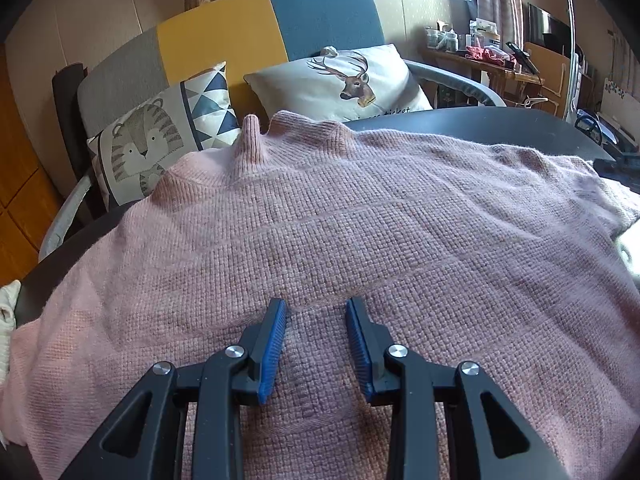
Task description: Fold clothes
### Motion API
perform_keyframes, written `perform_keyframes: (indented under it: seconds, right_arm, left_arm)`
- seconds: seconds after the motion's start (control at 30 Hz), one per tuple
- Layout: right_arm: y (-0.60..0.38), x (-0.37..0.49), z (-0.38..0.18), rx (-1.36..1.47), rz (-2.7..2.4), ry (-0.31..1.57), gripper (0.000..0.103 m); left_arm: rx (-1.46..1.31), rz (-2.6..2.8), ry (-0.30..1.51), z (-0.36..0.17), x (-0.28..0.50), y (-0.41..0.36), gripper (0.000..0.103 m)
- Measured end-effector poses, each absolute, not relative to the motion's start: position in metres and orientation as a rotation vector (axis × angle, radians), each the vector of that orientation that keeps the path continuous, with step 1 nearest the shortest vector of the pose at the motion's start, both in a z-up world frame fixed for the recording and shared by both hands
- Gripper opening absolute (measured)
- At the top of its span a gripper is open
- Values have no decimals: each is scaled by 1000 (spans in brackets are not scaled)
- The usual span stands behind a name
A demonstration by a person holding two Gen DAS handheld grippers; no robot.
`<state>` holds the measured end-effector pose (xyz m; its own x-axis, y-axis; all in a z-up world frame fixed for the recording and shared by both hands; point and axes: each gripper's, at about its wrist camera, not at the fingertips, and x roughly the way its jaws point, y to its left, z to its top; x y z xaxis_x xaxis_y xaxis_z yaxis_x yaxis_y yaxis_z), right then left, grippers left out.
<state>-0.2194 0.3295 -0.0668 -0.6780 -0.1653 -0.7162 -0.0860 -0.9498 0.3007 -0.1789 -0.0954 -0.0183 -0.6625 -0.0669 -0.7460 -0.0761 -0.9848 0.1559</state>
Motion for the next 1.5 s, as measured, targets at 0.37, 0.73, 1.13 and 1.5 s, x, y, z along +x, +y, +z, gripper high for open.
perform_keyframes:
  seconds: [0.37,0.73,1.13,1.5]
  right_arm:
    - [427,-212,-70,1283,-2951,-690,16]
    - [481,-207,-64,1309,-3070,-688,17]
    - [507,-213,-61,1465,-3198,-531,17]
    - [481,-158,-50,1266,-2978,-831,43]
  left_arm:
    - [-1288,2847,270,-18,-179,-96,32]
    - [-1286,2849,290,-19,-179,-96,32]
    - [-1284,2852,304,-19,-179,-95,32]
    - [-1283,2854,312,-18,-179,-94,32]
